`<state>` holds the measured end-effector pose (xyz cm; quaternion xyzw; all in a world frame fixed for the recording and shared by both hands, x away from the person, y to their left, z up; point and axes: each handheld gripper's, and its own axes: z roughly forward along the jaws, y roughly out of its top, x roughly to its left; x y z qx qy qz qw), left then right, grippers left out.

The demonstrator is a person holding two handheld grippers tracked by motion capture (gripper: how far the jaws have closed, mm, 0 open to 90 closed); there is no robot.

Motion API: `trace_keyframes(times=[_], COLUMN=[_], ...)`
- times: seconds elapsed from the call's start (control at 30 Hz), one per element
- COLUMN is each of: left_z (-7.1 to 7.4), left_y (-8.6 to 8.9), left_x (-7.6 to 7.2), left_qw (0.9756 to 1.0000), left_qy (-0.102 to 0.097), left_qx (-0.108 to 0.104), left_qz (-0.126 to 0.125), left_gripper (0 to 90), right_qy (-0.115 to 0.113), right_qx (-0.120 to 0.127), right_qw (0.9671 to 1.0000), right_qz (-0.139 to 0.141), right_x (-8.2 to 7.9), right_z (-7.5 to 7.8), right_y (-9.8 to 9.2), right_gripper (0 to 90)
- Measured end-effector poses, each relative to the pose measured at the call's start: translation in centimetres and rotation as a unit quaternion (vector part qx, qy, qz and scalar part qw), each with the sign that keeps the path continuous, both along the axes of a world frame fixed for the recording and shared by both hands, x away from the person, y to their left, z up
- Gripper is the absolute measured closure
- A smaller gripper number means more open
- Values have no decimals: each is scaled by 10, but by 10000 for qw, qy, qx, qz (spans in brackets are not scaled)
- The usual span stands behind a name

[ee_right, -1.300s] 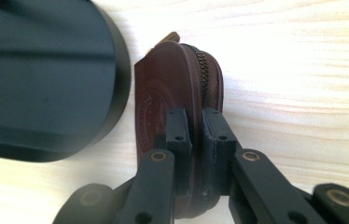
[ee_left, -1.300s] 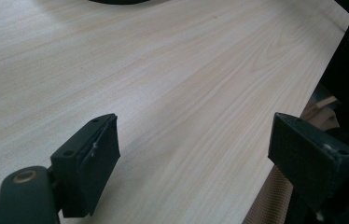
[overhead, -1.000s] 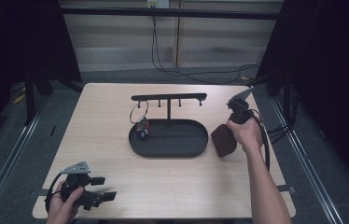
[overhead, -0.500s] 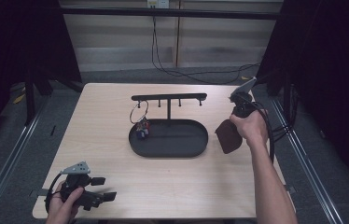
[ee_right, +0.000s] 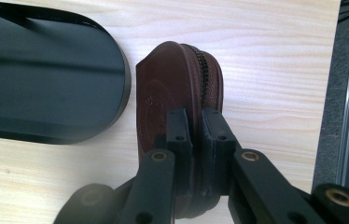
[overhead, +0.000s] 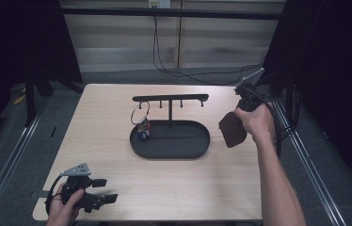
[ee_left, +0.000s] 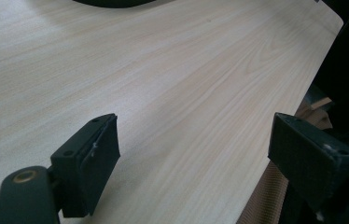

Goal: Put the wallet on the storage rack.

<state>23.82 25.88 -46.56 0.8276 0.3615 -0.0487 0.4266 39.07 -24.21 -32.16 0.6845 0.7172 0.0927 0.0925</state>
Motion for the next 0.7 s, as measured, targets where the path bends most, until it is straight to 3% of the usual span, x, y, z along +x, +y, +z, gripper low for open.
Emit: trace_keyframes(times=[0.33, 0.7], left_z=[0, -1], left_y=[-1, -3], left_x=[-1, -1], left_qw=[10000, 10000], left_qy=[1, 15], left_qx=[11, 63], left_qz=[-53, -53], left_gripper=[163, 163], right_qy=[-168, -350], right_qx=[103, 574], right_qw=[9997, 9971], right_qz=[143, 356], right_x=[3, 5], right_z=[12, 15], right_y=[12, 28], right_gripper=[826, 824])
